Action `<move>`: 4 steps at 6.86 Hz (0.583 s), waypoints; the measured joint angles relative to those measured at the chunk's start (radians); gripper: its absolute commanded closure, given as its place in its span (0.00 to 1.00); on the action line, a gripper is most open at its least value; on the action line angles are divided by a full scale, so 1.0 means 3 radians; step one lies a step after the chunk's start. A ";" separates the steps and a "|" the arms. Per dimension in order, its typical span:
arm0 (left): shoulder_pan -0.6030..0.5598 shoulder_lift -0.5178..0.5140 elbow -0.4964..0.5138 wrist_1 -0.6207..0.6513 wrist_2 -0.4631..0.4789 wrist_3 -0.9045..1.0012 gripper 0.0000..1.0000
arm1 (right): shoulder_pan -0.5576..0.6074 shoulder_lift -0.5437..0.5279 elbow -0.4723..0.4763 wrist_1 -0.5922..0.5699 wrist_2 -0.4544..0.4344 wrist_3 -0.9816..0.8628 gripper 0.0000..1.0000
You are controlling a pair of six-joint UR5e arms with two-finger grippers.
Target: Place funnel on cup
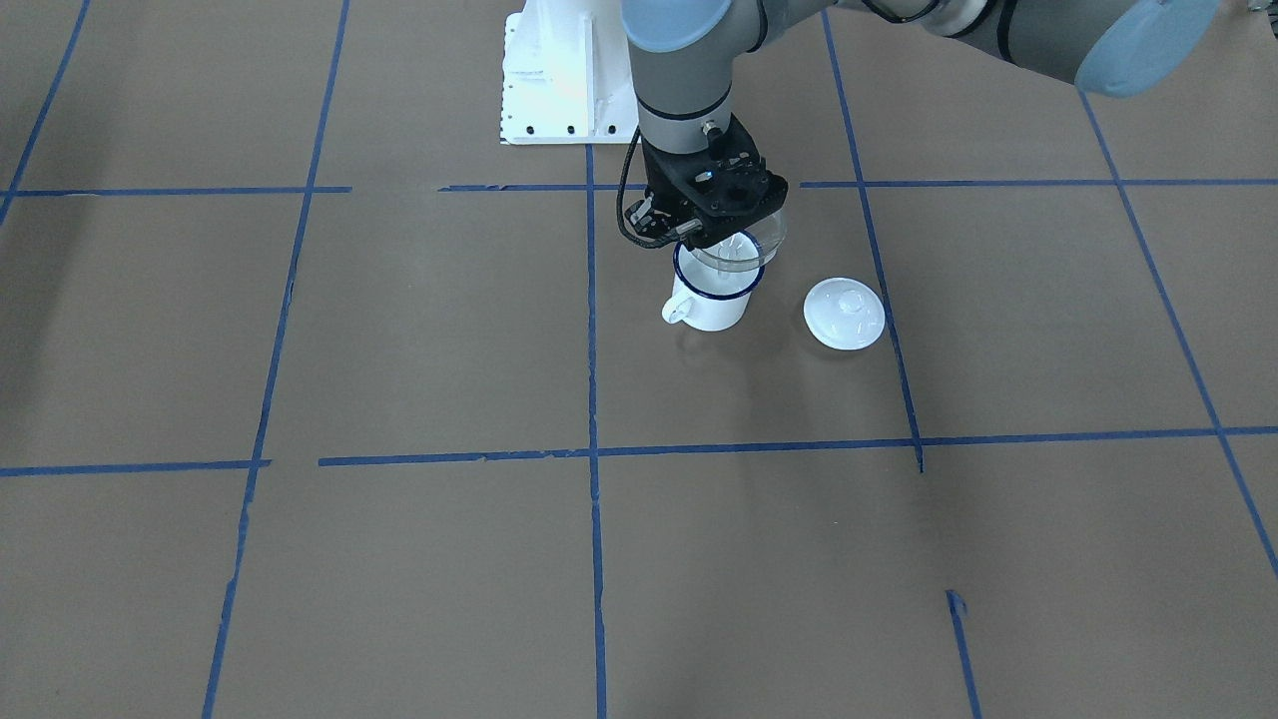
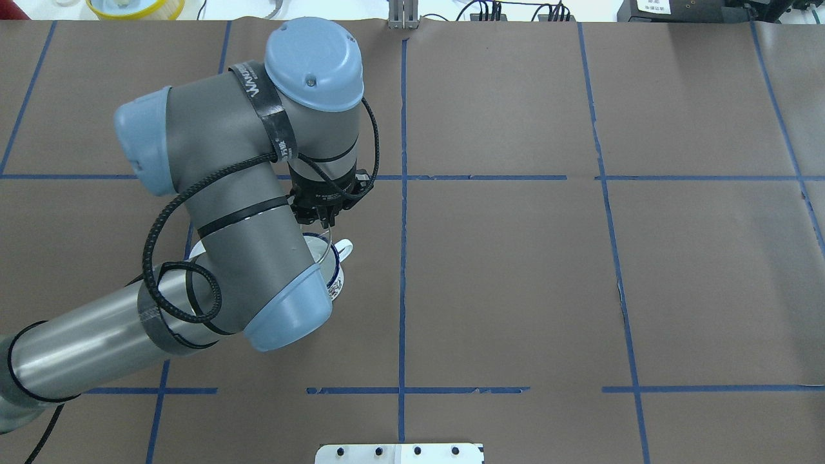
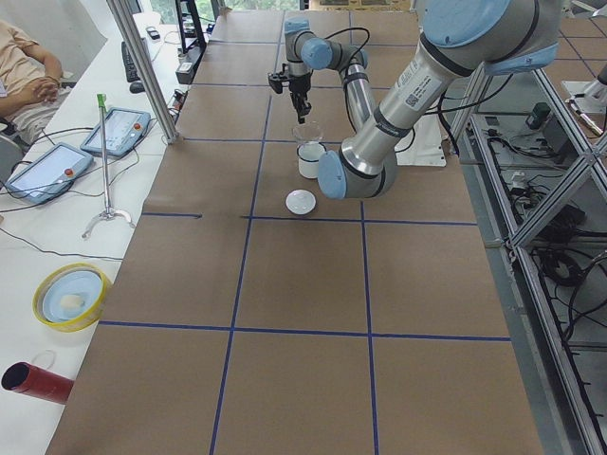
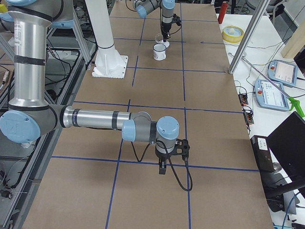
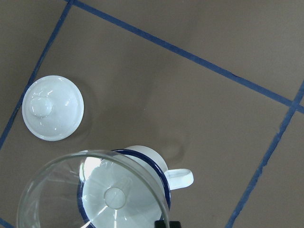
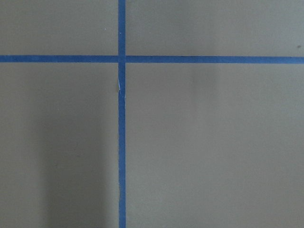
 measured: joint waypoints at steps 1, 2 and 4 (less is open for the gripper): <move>0.0031 0.0023 0.0141 -0.0169 0.0000 0.0024 1.00 | 0.0000 0.0000 0.0000 0.0000 0.0000 0.0000 0.00; 0.0051 0.0047 0.0204 -0.0278 -0.0002 0.0032 1.00 | 0.0000 0.0000 0.0000 0.0000 0.0000 0.0000 0.00; 0.0110 0.0088 0.0202 -0.0327 -0.0005 0.0033 1.00 | 0.0000 0.0001 0.0000 0.0000 0.0000 0.0000 0.00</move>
